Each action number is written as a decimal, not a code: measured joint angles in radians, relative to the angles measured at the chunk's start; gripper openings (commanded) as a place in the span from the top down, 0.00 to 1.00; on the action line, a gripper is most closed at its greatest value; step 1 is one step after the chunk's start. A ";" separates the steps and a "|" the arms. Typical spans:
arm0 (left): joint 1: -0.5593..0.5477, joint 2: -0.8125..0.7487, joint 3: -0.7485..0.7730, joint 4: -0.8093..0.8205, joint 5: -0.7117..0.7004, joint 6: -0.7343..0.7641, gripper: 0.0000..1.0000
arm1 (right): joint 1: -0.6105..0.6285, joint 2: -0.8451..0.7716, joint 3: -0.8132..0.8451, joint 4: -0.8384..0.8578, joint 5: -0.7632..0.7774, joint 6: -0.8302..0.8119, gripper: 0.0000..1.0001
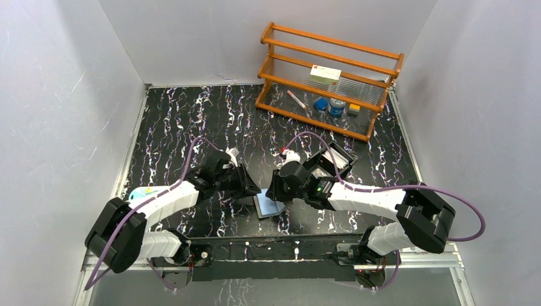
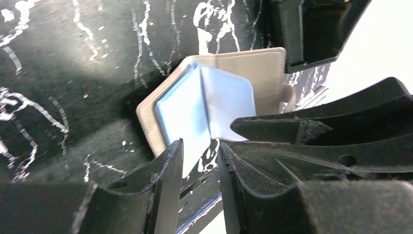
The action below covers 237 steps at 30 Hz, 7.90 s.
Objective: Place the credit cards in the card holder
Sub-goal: Turn over the card slot in the card holder, then pick up the credit card from the storage box.
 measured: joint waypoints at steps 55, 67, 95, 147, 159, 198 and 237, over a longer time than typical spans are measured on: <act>-0.012 0.083 0.211 -0.220 0.012 0.157 0.51 | -0.061 -0.075 -0.153 0.027 -0.036 0.090 0.67; -0.012 0.047 0.136 -0.125 0.100 0.165 0.46 | -0.060 -0.029 -0.102 0.096 -0.050 0.060 0.67; -0.012 0.076 0.119 -0.173 0.024 0.287 0.53 | -0.060 0.144 0.023 0.140 -0.061 0.044 0.66; -0.012 -0.029 -0.010 -0.132 0.037 0.207 1.00 | -0.060 -0.034 0.045 -0.136 -0.029 -0.155 0.56; -0.016 -0.016 0.017 -0.158 0.045 0.248 1.00 | -0.143 -0.073 0.325 -0.360 0.205 -0.504 0.53; -0.019 -0.087 0.039 -0.259 0.089 0.291 1.00 | -0.461 0.094 0.078 -0.208 0.344 -1.191 0.46; -0.019 -0.100 0.039 -0.260 0.077 0.287 1.00 | -0.461 0.075 0.068 -0.154 0.411 -1.227 0.50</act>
